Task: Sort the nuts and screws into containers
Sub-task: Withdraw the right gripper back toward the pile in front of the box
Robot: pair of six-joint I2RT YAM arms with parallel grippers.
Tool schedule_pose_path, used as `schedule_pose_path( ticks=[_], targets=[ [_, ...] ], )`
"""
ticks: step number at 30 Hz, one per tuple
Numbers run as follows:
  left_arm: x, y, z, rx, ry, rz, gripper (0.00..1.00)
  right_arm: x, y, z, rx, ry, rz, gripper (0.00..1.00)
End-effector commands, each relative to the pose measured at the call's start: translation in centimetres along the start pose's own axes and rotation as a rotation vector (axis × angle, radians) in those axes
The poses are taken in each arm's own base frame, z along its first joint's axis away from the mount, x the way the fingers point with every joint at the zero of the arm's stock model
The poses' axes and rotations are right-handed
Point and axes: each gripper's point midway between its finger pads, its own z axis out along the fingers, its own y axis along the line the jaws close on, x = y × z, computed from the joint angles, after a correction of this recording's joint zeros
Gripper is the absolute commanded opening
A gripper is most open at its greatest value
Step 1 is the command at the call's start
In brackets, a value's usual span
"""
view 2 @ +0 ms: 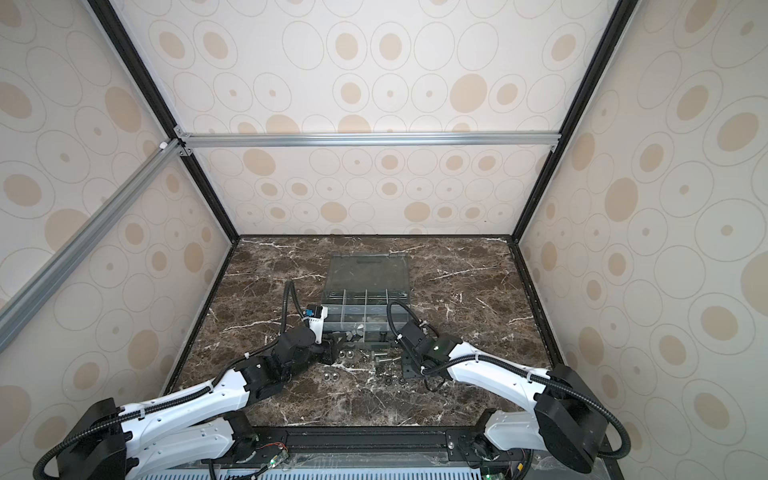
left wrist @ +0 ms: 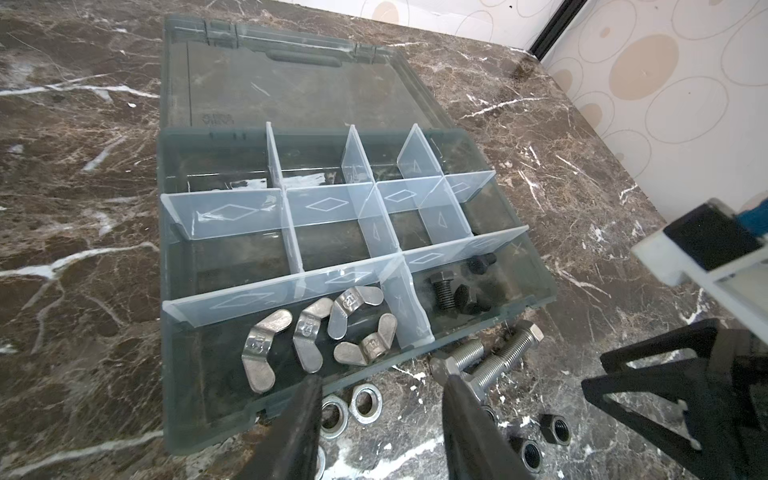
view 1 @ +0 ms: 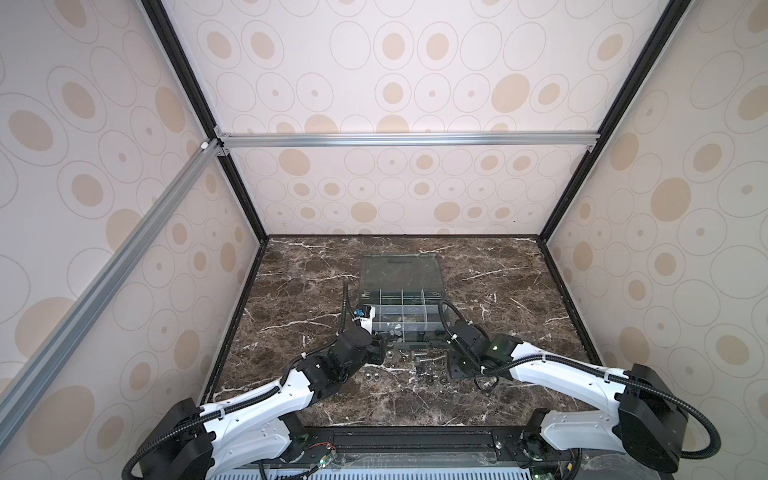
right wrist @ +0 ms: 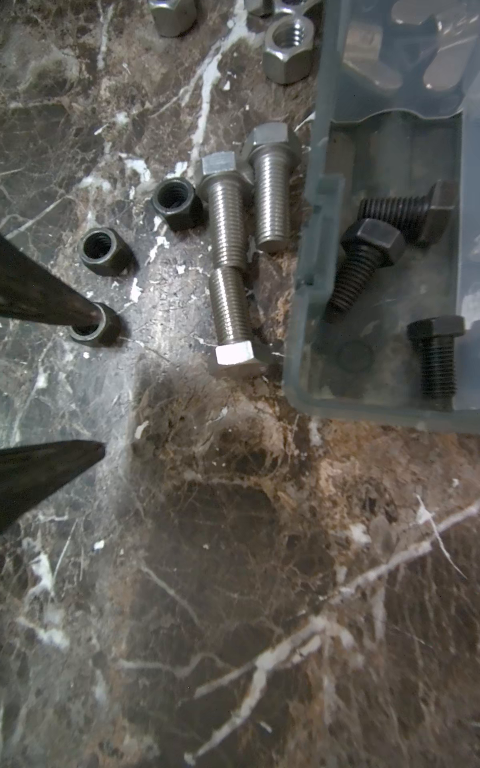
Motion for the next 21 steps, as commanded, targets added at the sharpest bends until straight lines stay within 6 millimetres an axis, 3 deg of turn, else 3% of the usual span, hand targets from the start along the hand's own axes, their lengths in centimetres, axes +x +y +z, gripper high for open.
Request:
schedule_pose_path(
  ticks=[1,21],
  targets=[
    [-0.5,0.1,-0.2,0.003,-0.023,-0.032,0.48,0.3,0.4,0.2,0.006,0.013,0.012,0.48],
    [-0.2,0.4,-0.2,-0.005,-0.021,-0.036,0.49,1.7,2.8,1.6,0.006,0.070,-0.041,0.48]
  ],
)
